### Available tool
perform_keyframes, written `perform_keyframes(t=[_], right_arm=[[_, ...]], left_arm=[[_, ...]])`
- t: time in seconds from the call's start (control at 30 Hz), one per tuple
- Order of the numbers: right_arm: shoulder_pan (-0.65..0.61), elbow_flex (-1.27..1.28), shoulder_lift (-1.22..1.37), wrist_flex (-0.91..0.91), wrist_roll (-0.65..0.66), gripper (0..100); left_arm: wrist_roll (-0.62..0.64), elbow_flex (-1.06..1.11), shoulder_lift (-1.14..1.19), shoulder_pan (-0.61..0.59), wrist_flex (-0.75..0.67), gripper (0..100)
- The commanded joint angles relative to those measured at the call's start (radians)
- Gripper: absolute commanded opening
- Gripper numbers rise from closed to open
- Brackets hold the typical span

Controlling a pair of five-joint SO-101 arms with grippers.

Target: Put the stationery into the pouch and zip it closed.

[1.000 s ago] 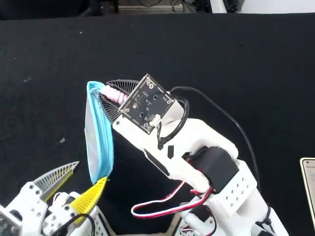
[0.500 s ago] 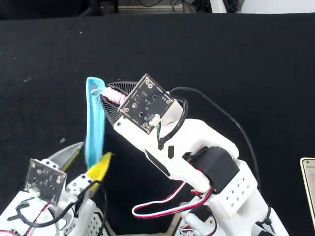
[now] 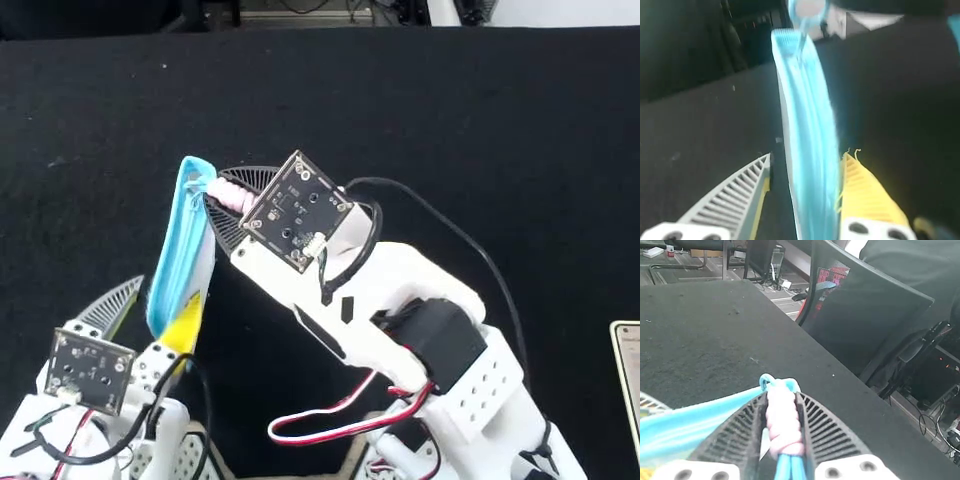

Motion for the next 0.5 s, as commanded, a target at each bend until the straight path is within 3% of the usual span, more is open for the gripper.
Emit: perform_keyframes(t=[0.0, 0.2, 0.33, 0.4, 0.47], right_arm=[[-0.006, -0.004, -0.002, -0.002, 0.009, 1.1], [-0.003, -0.004, -0.004, 0.002, 0.003, 1.1], [-0.002, 0.035, -0.018, 0.002, 0.003, 1.1], [-0.002, 0.085, -0.05, -0.002, 0.003, 1.1], [-0.003, 0.147, -0.097, -0.003, 0.003, 1.1]], left_arm=[[-0.005, 0.073, 0.0, -0.013, -0.078, 22], [-0.006, 0.122, 0.0, -0.013, -0.083, 19], [-0.012, 0.056, 0.0, -0.013, -0.048, 2], [-0.012, 0.005, 0.0, -0.013, -0.006, 5], [-0.028, -0.035, 0.0, -0.013, 0.018, 2]])
